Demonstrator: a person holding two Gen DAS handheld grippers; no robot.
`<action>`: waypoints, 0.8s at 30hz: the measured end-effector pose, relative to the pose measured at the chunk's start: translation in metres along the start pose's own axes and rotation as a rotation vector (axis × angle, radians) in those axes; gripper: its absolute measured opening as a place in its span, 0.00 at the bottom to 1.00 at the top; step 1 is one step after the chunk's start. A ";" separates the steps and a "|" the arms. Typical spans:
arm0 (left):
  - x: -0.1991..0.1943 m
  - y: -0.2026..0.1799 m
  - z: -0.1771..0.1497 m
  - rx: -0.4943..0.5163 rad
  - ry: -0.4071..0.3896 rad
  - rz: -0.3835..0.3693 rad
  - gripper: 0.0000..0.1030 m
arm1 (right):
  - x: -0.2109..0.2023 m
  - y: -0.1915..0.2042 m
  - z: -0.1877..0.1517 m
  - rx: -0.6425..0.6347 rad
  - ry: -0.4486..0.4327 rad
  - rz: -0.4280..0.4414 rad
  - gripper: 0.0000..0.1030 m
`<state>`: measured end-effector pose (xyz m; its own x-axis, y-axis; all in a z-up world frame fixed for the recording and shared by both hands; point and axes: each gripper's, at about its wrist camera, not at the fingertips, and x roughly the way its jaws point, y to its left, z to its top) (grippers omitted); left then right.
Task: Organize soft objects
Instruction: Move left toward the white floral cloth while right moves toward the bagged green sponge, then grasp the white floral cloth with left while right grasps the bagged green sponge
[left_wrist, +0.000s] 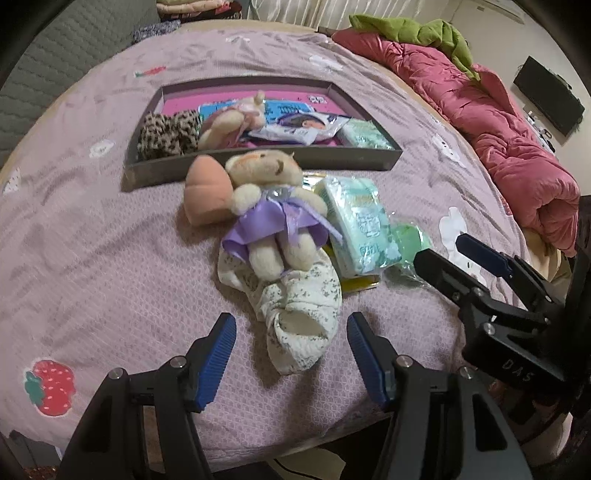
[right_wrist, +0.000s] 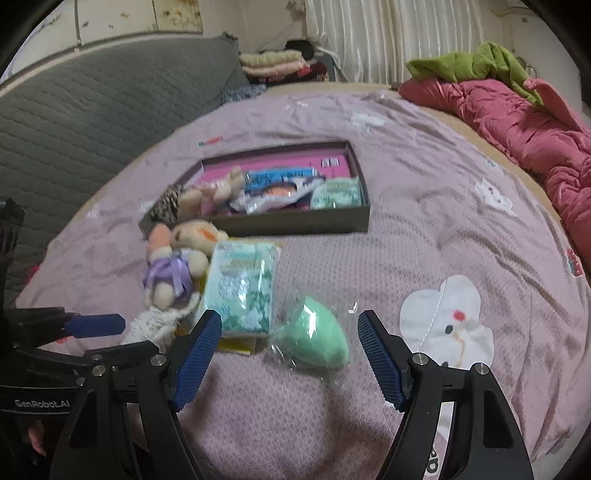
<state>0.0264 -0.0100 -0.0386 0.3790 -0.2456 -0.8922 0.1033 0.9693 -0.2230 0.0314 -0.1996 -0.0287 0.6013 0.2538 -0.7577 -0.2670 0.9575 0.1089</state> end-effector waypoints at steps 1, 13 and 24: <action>0.002 0.001 0.000 -0.003 0.007 0.000 0.60 | 0.003 -0.001 0.000 0.001 0.013 -0.004 0.75; 0.011 0.002 0.000 -0.024 0.025 -0.028 0.60 | 0.037 -0.009 -0.003 0.007 0.163 -0.056 0.75; 0.016 0.001 0.004 -0.036 0.026 -0.055 0.54 | 0.051 -0.005 0.001 -0.042 0.185 -0.102 0.70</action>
<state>0.0360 -0.0125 -0.0517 0.3501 -0.2985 -0.8879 0.0898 0.9542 -0.2853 0.0640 -0.1911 -0.0673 0.4792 0.1226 -0.8691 -0.2450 0.9695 0.0017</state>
